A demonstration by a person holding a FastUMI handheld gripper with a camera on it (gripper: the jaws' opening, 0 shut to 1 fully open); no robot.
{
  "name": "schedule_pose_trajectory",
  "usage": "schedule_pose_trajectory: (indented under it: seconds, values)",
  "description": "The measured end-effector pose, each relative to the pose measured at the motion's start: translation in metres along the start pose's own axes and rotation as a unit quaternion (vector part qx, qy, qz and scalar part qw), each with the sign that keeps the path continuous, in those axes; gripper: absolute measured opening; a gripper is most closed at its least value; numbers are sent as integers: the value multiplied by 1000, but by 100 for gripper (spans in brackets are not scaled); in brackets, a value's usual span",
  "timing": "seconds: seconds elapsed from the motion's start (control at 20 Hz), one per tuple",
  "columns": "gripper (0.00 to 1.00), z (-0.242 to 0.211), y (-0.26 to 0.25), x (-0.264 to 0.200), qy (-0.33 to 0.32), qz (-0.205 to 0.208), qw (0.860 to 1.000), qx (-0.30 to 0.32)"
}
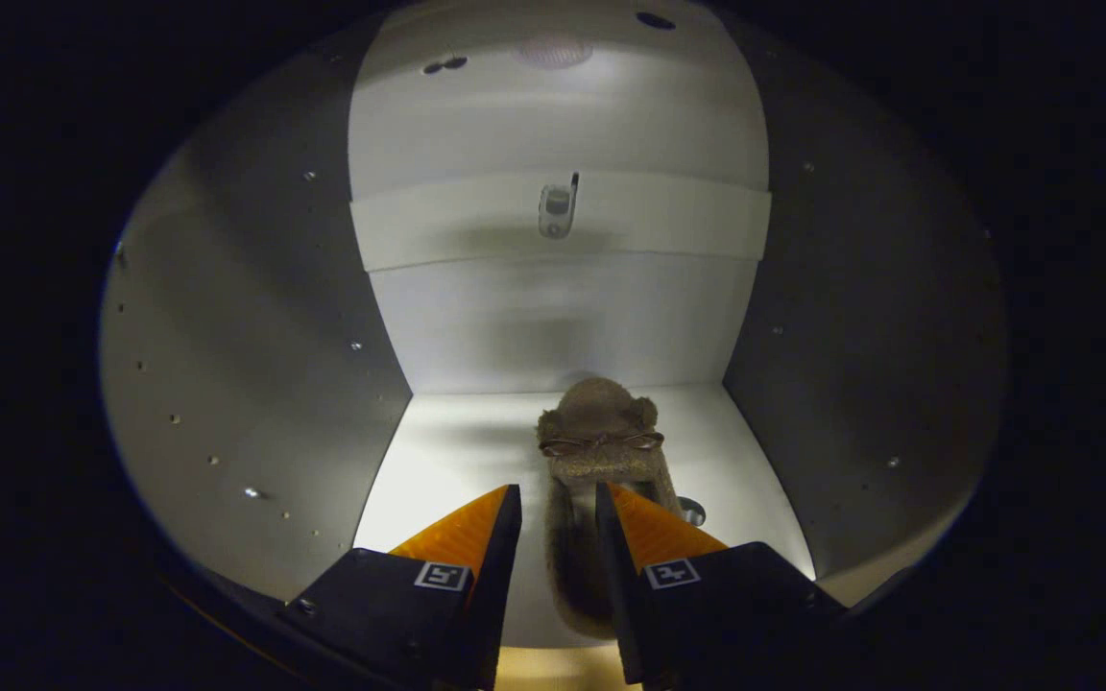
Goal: Open the shoe cabinet door, grab the shoes and put them into the shoe cabinet, then close the shoe cabinet door.
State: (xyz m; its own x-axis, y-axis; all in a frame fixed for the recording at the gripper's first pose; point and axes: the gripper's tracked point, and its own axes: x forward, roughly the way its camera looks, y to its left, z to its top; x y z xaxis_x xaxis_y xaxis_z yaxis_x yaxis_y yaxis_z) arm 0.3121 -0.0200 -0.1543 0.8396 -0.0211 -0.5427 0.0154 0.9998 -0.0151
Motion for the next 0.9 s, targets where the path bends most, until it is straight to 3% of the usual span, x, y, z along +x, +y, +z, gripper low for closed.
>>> schedule_pose_trajectory:
  seconds: [0.3,0.4,0.45,0.9]
  values:
    - [61,42,6,-104,-118,14,993,18]
    - [70,46,8,-141,-150,20,988,18]
    - [81,46,9,-160,-162,24,986,17]
    - [84,37,-3,-303,-266,48,962,29]
